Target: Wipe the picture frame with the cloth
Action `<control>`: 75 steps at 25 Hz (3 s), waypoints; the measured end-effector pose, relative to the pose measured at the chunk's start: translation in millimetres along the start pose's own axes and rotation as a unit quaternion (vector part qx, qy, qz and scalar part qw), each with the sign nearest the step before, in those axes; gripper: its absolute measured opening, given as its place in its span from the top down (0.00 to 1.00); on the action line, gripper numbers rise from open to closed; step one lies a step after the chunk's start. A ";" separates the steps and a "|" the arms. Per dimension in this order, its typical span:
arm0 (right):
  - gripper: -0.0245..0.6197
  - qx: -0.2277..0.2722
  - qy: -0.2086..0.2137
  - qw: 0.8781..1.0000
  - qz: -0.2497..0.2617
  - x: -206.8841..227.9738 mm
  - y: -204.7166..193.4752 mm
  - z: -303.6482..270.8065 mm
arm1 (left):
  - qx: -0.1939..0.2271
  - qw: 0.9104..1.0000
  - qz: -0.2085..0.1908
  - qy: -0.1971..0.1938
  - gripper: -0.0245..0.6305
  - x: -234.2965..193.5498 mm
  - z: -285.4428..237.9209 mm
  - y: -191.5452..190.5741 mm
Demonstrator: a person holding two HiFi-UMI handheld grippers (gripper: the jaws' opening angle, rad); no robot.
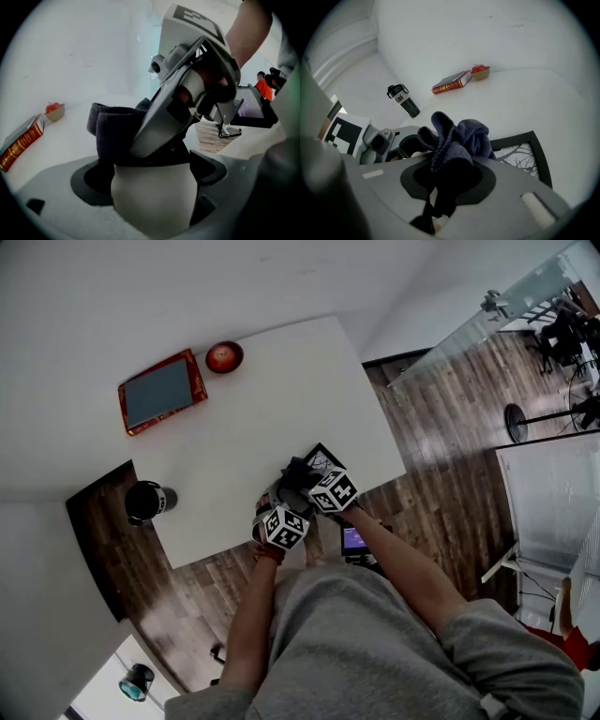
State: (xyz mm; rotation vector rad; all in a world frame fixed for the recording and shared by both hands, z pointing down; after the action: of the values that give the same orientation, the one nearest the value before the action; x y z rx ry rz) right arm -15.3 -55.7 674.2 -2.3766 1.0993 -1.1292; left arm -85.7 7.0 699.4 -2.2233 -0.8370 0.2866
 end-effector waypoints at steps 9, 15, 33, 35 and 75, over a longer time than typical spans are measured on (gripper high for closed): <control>0.84 0.000 0.067 0.998 -0.003 -3.7 1.9 4.3 | 0.000 1.000 -0.001 0.000 0.21 0.1 -0.1 0.9; 0.83 0.040 0.056 0.989 0.130 -3.1 34.5 54.2 | 0.002 1.000 0.000 0.000 0.21 0.5 -0.1 1.8; 0.59 -0.186 -0.063 0.934 0.299 61.1 9.6 77.6 | 0.001 1.000 -0.001 0.000 0.21 1.0 1.1 1.5; 0.51 -0.164 -0.025 0.941 0.294 54.9 6.7 87.7 | 0.002 1.000 -0.002 0.000 0.21 1.1 1.3 1.4; 0.82 0.011 -0.166 0.975 0.144 43.9 -22.4 62.2 | -0.002 1.000 0.000 0.002 0.20 -1.4 -1.2 1.4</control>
State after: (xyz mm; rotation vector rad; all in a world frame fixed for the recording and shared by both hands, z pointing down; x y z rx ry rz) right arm 61.0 -77.1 669.3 -2.1910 1.2480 -0.6149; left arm -85.5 4.7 699.2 -2.2258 -0.8374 0.2811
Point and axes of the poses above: the fingertips, and each gripper's own axes: z backward along the fingers, x to its right, y out of its top, the point moved 9 cm from there along z, backward along the fingers, and after that the axes turned 8 degrees about y, right-handed, at the moved point
